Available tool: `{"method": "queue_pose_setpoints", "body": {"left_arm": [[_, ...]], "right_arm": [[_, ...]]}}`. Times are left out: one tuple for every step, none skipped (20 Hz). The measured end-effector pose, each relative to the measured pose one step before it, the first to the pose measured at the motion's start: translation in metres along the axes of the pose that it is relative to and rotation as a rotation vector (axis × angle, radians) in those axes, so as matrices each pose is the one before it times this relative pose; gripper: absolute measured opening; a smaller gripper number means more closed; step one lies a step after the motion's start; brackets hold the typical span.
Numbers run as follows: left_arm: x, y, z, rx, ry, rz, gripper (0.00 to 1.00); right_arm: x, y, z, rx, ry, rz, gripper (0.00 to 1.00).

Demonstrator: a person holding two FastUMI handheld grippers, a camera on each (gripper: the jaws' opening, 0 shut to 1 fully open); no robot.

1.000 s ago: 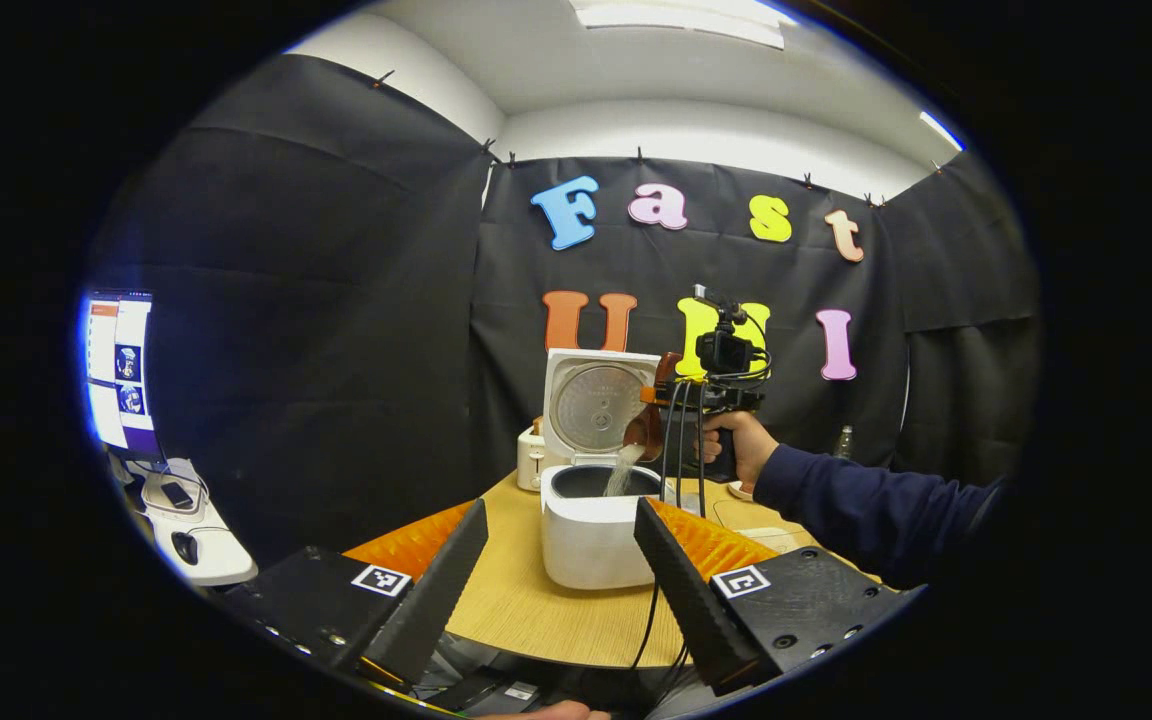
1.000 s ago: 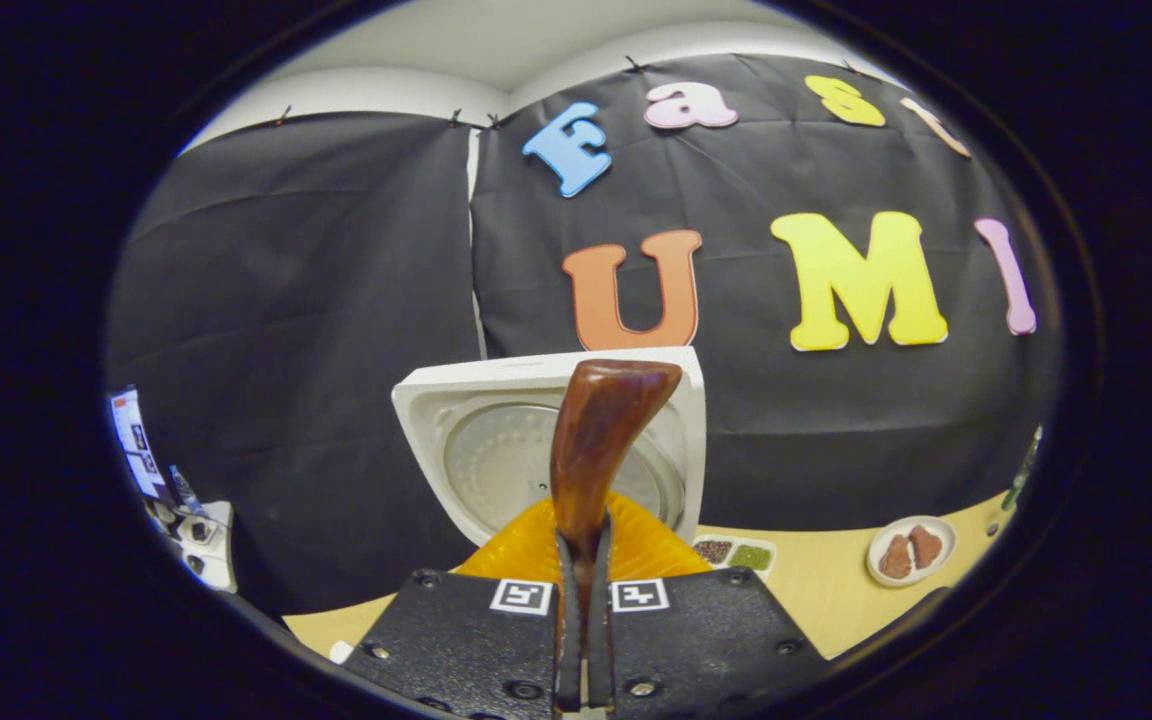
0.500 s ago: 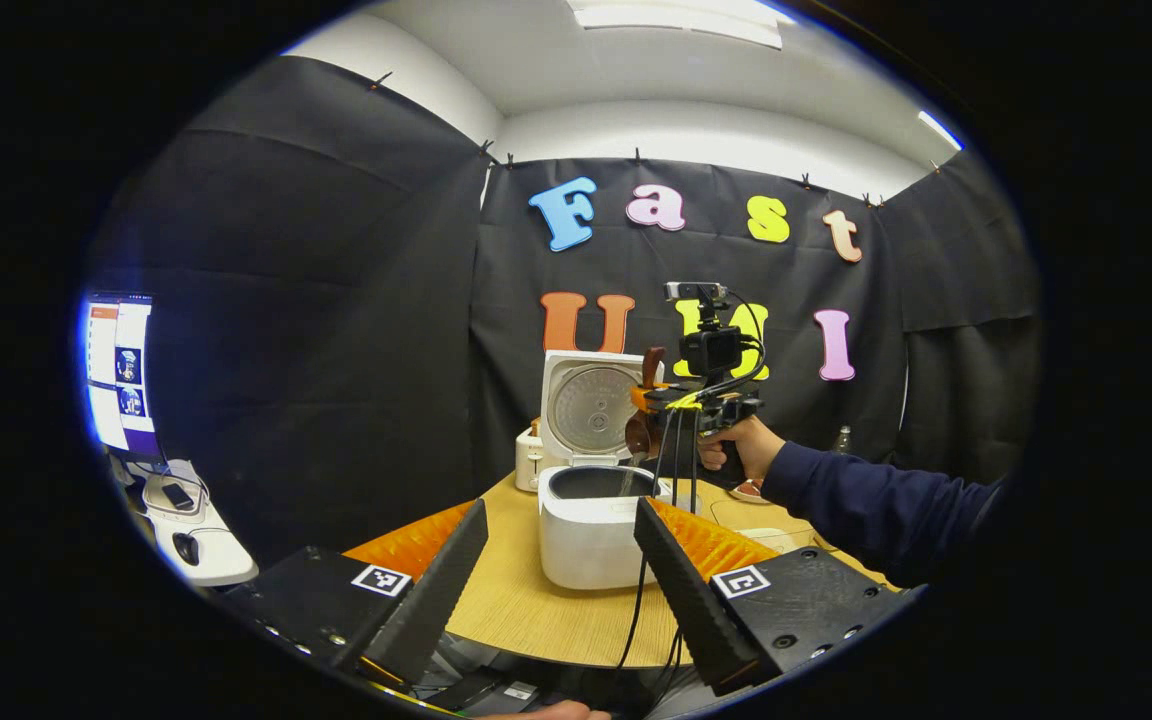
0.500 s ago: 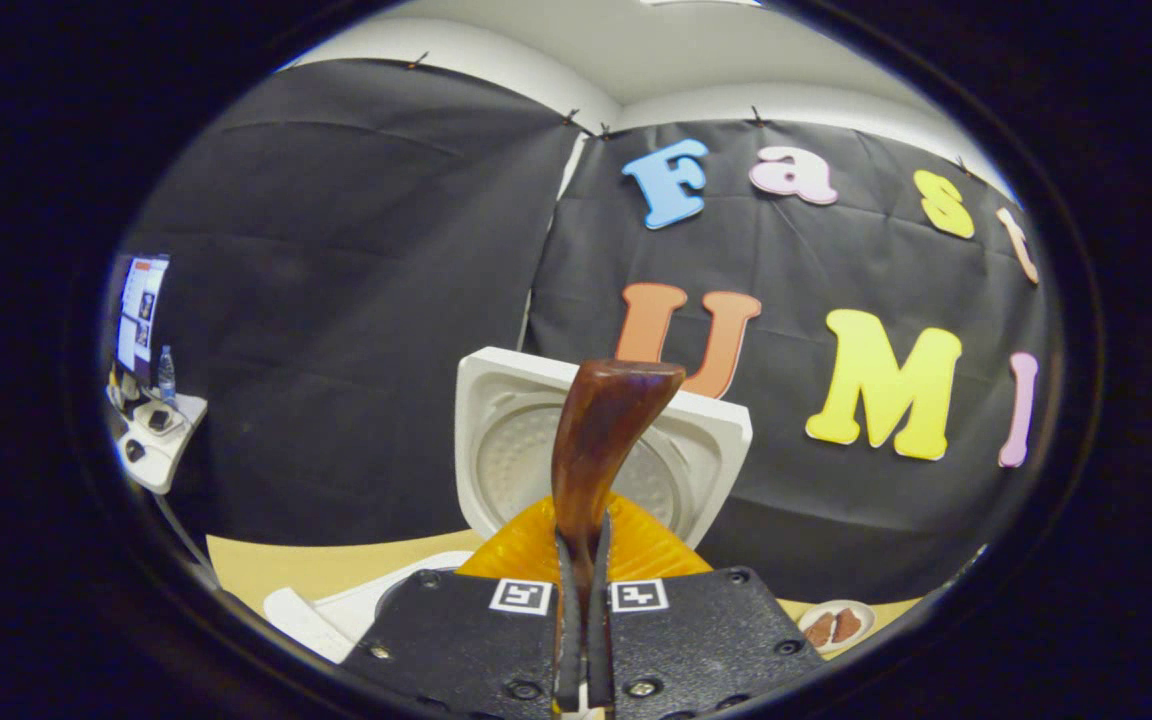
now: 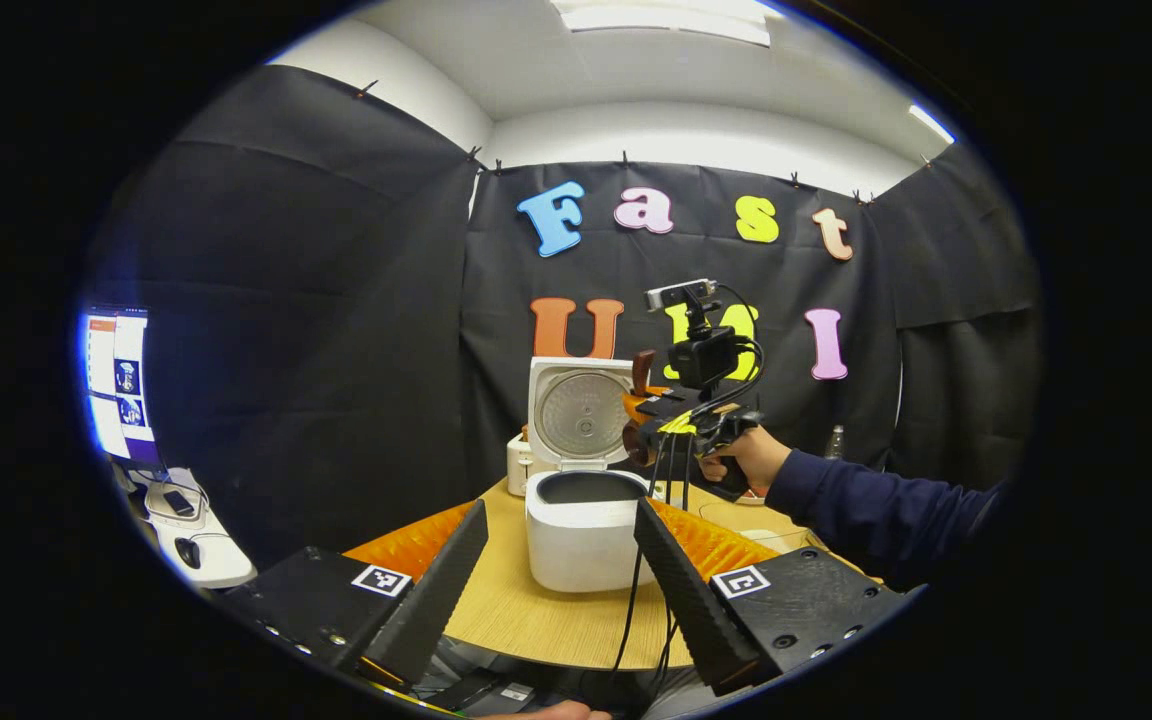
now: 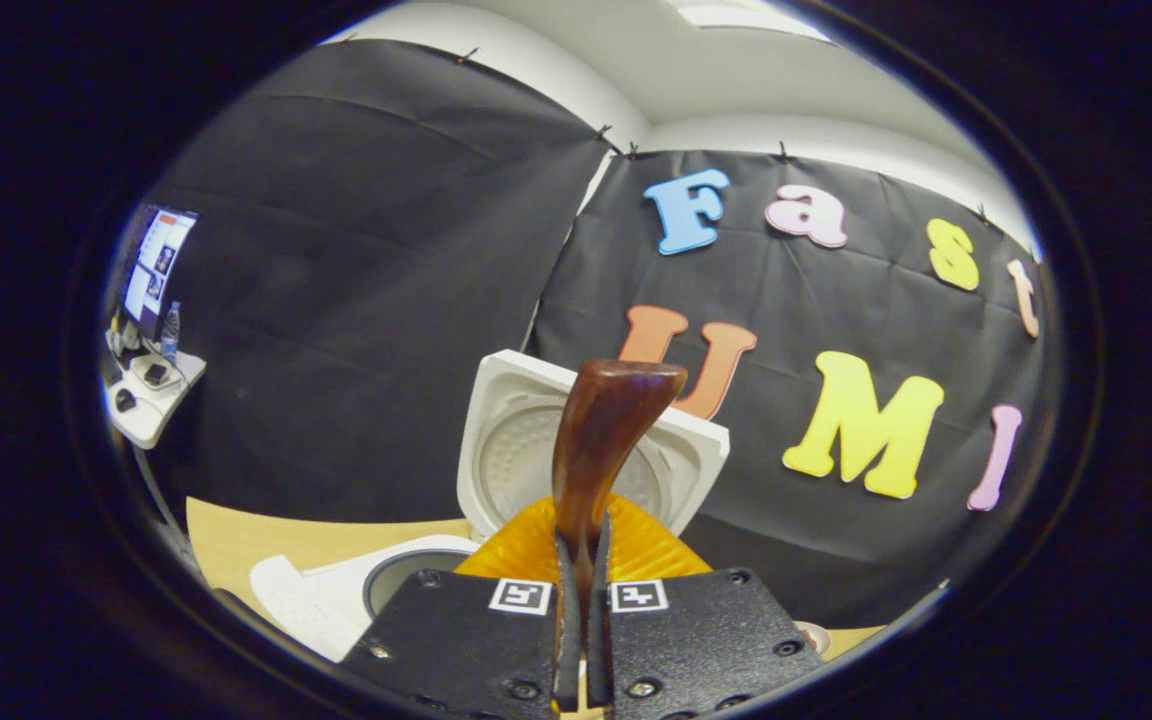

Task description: Close the left gripper, press the button to open the rice cooker; take a wooden spoon from the chopstick holder with the right hand, scoop a spoonful of rice and pour it into the rice cooker, then put the wooden spoon back into the chopstick holder.

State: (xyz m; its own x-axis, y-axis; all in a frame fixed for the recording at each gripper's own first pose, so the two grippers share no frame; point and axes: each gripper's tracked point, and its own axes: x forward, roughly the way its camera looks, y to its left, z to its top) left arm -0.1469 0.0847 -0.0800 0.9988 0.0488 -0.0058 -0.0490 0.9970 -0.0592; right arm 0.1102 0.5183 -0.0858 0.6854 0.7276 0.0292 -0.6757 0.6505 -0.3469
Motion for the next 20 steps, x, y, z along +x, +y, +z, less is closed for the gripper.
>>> {"method": "queue_pose_setpoints", "body": {"left_arm": [[0.00273,-0.00472,-0.00099,-0.00008,0.0066,-0.00408,0.94],[0.00389,-0.00362,-0.00127,0.00252,0.007,-0.00376,0.94],[0.00359,-0.0048,0.0001,0.00449,0.00528,-0.00331,0.94],[0.00452,-0.00514,0.0001,0.00676,0.00252,-0.00476,0.94],[0.00374,-0.00498,0.001,0.00628,0.00065,-0.00349,0.94],[0.00305,-0.00522,0.00105,0.00532,0.00057,-0.00427,0.94],[0.00435,-0.00504,0.00104,0.00412,-0.00215,-0.00564,0.94],[0.0053,-0.0055,0.0016,0.00482,-0.00209,-0.00593,0.94],[0.00741,-0.00332,0.00073,0.00295,-0.00062,-0.00507,0.94],[0.00651,-0.00543,0.00161,0.00394,0.00104,-0.00516,0.94],[0.00679,-0.00615,0.00051,0.00607,-0.00066,-0.00777,0.94],[0.00717,-0.00706,0.00161,0.00679,0.00044,-0.00988,0.94],[0.00557,-0.00588,0.00118,0.00554,-0.00035,-0.0113,0.94],[0.00662,-0.00589,0.00114,0.00376,0.00028,-0.01179,0.94],[0.00654,-0.00605,0.00019,0.00287,-0.00097,-0.01152,0.94],[0.00684,-0.00498,0.00085,-0.00032,-0.00008,-0.0089,0.94],[0.00409,-0.0029,0.00082,-0.0008,-0.00468,-0.00485,0.94],[0.00465,-0.00176,0.00056,0.00416,-0.00856,-0.00516,0.94],[0.00314,-0.00067,0.00188,0.00418,-0.01273,0.00055,0.95],[0.0044,0.00147,0.00034,0.00224,-0.00783,0.0052,0.96]], "right_arm": [[-0.00743,-0.00737,0.00223,0.02621,-0.00519,-0.00361,0.08],[-0.00848,-0.00786,0.00329,0.02466,-0.0052,-0.00307,0.08],[-0.00828,-0.00969,0.00025,0.02149,-0.0001,-0.00322,0.08],[-0.00968,-0.00953,0.0003,0.01977,0.00542,-0.00493,0.08],[-0.00898,-0.01161,0.00023,0.01966,0.00446,-0.00774,0.08],[-0.01003,-0.01276,0.00102,0.01447,0.0047,-0.0149,0.09],[-0.01034,-0.01315,0.00156,0.01427,0.00232,-0.01569,0.09],[-0.00993,-0.01173,0.00112,0.01286,0.00267,-0.01333,0.09],[-0.00904,-0.01314,0.00091,0.01196,0.00317,-0.01515,0.1],[-0.00813,-0.01297,0.00085,0.01628,0.01232,-0.01831,0.1],[-0.00774,-0.01282,-0.00145,0.01347,0.01381,-0.01532,0.1],[-0.00889,-0.01276,0.0003,0.01672,0.00843,-0.01591,0.1],[-0.00862,-0.01256,0.00127,0.01708,0.00161,-0.01293,0.1],[-0.009,-0.01155,0.0013,0.01008,-0.00031,-0.00903,0.1],[-0.00877,-0.01123,0.00141,0.0059,-0.00472,-0.01059,0.1],[-0.00793,-0.01173,0.00045,0.00371,-0.00347,-0.01565,0.11],[-0.00656,-0.01355,-0.00081,-0.0023,0.00266,-0.02048,0.11],[-0.00885,-0.0135,-0.00158,-0.00378,0.00241,-0.0241,0.11],[-0.00912,-0.01207,-0.00152,0.00003,0.00122,-0.01819,0.12],[-0.00831,-0.01098,-0.00253,-0.0022,0.00687,-0.01321,0.12]]}}
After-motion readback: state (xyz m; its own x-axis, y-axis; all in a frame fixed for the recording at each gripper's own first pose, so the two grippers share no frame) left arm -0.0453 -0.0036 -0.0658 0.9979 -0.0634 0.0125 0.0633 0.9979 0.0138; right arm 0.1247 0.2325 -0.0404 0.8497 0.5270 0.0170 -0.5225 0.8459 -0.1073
